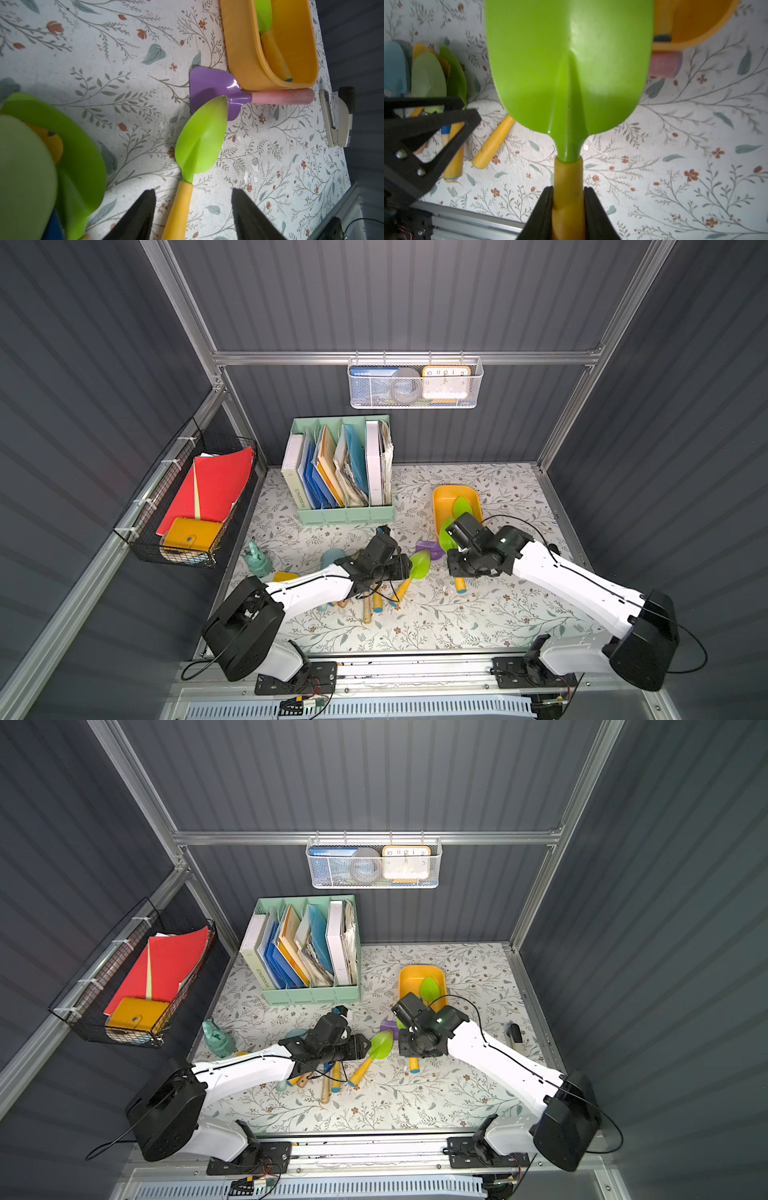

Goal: Put the shovel into the storage box
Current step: Place the shovel in the storage box.

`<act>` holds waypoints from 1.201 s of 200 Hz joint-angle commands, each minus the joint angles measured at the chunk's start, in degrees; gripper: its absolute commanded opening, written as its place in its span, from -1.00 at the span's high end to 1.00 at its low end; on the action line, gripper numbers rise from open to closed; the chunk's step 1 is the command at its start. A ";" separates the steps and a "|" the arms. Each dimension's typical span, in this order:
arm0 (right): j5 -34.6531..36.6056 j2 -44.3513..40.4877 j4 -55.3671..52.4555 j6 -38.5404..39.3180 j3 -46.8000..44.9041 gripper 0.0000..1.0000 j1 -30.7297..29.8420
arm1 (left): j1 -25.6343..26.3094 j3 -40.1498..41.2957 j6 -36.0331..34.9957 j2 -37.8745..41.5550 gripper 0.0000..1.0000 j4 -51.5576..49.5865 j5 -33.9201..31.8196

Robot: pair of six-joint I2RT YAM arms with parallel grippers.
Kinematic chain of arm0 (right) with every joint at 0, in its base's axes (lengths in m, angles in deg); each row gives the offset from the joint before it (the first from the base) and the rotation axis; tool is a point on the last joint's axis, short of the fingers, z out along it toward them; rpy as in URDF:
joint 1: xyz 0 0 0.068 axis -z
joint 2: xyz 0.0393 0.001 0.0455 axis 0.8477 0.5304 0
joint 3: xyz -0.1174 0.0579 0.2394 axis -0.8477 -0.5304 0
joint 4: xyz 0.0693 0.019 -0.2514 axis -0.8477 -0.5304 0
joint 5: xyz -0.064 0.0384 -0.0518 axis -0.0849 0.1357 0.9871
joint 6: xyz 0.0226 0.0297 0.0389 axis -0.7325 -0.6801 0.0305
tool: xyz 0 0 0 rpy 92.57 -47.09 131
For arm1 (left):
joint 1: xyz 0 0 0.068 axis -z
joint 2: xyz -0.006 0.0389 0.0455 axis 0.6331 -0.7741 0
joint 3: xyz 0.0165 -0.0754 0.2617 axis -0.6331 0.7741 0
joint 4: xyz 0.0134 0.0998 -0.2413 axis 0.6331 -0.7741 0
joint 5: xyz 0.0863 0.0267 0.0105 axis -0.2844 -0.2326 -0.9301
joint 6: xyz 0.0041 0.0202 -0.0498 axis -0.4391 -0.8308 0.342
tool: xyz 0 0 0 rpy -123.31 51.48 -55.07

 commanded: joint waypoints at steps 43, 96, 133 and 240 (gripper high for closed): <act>4.14 15.24 2.65 9.84 15.36 0.67 10.68 | 0.33 -1.23 0.23 0.12 -0.28 0.23 -0.89; 5.37 31.13 0.36 13.83 29.32 0.67 15.99 | 0.31 -0.93 0.45 -0.43 -0.28 0.67 -0.54; 4.73 37.89 1.90 14.67 33.46 0.67 18.53 | 0.32 -1.10 0.43 -1.24 -0.28 0.84 -0.30; 2.41 45.97 3.77 13.81 34.50 0.65 20.21 | 0.28 -1.37 0.65 -1.78 -0.27 0.86 -0.31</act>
